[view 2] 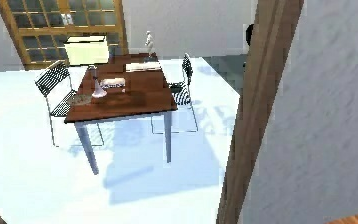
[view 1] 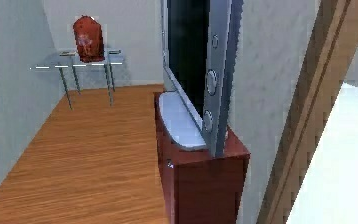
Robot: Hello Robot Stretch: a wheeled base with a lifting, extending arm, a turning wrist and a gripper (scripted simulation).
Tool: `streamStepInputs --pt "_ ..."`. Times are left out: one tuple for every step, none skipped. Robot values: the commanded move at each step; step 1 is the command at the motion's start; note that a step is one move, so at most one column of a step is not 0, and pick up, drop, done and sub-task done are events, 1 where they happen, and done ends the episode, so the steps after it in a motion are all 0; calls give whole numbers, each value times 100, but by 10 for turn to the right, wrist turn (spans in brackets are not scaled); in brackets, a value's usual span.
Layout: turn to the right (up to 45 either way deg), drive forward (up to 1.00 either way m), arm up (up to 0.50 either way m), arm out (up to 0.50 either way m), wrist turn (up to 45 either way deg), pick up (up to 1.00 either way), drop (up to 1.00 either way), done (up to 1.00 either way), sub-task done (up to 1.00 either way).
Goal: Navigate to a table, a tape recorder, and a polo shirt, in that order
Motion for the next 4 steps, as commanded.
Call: streamStepInputs --pt "450 0 0 0 0 0 0 0 0" --pt "450 0 0 0 0 0 0 0 0" --pt "450 0 0 0 0 0 0 0 0" --pt "300 0 0 0 0 0 0 0 0"
